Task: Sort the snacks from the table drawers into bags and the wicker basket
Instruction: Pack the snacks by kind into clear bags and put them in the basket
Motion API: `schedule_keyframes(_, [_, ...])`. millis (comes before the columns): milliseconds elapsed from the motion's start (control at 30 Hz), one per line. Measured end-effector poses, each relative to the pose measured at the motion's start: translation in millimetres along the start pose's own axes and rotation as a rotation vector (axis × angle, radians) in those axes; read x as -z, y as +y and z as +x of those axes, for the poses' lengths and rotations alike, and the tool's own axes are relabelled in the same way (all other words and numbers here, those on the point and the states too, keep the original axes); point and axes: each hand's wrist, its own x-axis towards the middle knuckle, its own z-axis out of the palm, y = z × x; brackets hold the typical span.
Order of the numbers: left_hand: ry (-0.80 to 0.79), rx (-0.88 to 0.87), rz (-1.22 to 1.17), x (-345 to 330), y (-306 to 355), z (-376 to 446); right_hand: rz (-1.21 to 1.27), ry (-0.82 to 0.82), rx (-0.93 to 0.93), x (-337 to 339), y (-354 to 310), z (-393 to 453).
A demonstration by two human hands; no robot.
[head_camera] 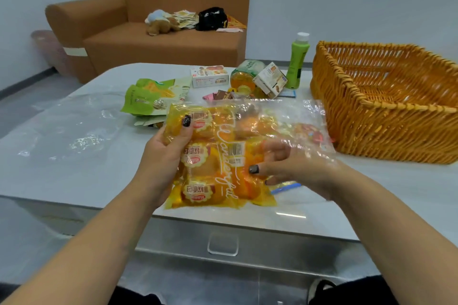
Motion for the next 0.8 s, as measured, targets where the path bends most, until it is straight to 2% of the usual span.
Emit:
schedule_keyframes(67, [0.005, 0.043, -0.098, 2, 2, 5, 0.103, 0.045, 0.101, 8, -10, -7])
schedule_keyframes(133, [-0.003, 0.075, -0.183, 4, 5, 11, 0.34, 0.124, 0.254, 18, -23, -16])
schedule_keyframes(200, [-0.008, 0.084, -0.246, 7, 9, 17, 0.546, 0.289, 0.396, 30, -29, -20])
schedule_keyframes(267, [-0.004, 0.081, -0.29, 9, 12, 22, 0.554, 0.501, 0.434, 40, -22, -7])
schedule_keyframes(333, [0.005, 0.076, -0.325, 12, 15, 28, 0.276, 0.698, 0.334, 44, -6, 18])
schedule_keyframes(400, [0.016, 0.052, -0.346, 15, 18, 34, -0.123, 0.764, 0.283, 38, 11, 47])
schedule_keyframes(467, [0.028, 0.027, -0.347, 19, 21, 38, -0.41, 0.704, 0.32, 25, 25, 71])
schedule_keyframes(600, [0.026, 0.0, -0.324, 26, 23, 43, -0.728, 0.581, 0.463, 2, 38, 106])
schedule_keyframes(700, [0.02, -0.008, -0.341, 33, 23, 44, -0.994, 0.534, 0.344, -10, 40, 125])
schedule_keyframes(800, [0.001, -0.016, -0.349, 38, 25, 45, -1.059, 0.576, 0.223, -14, 40, 138])
